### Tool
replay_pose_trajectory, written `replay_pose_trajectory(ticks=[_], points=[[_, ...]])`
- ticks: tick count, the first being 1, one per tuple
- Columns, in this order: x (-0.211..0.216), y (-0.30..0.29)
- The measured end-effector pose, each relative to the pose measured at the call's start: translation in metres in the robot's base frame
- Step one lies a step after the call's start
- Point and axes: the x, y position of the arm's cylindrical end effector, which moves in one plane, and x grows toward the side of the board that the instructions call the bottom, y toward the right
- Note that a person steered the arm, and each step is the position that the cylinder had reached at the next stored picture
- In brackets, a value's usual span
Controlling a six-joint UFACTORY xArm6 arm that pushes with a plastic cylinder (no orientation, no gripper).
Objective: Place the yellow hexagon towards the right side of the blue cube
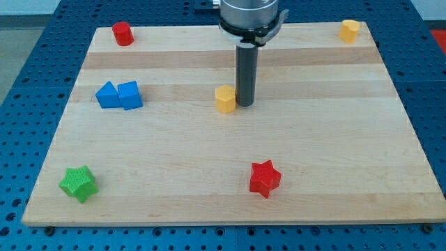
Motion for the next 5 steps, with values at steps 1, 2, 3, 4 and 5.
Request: replay_pose_trajectory(ticks=[1,2,3,4,5], points=[[0.001,-0.019],[0.007,-0.04],[0.014,-0.064],[0.014,-0.082],[0.014,-0.096]])
